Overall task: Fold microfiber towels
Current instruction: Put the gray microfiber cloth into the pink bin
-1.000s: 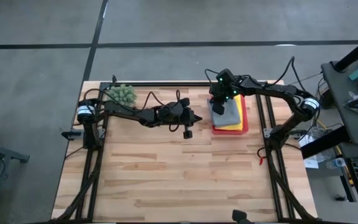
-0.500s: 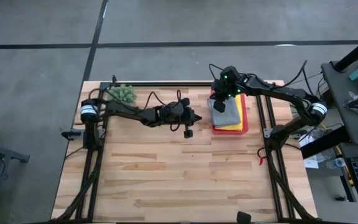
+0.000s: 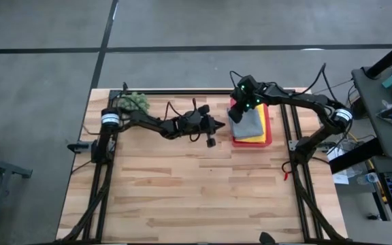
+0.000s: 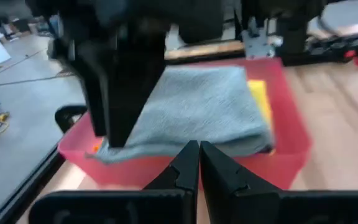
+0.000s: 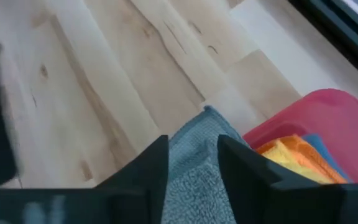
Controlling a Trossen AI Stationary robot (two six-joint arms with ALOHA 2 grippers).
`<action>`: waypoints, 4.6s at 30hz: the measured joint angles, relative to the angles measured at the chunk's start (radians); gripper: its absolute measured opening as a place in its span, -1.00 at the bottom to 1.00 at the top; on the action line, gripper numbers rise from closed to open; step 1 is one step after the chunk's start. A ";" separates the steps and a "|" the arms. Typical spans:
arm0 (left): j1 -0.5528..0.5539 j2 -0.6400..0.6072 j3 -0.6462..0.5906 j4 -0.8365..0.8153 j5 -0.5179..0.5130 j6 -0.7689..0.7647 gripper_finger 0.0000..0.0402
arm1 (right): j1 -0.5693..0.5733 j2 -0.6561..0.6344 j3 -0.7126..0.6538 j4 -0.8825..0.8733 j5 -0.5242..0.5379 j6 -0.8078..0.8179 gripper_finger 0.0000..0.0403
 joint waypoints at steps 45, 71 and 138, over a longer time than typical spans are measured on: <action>0.064 0.142 0.114 -0.009 -0.002 -0.051 -1.00 | 0.043 -0.121 0.000 -0.023 0.106 -0.021 -0.96; 0.116 0.142 0.145 -0.010 0.029 -0.055 -1.00 | 0.077 -0.009 0.000 0.134 0.161 -0.041 -0.96; -0.062 0.125 0.175 -0.150 0.025 -0.103 -0.29 | 0.509 -0.446 -0.177 -0.611 0.549 0.157 -0.31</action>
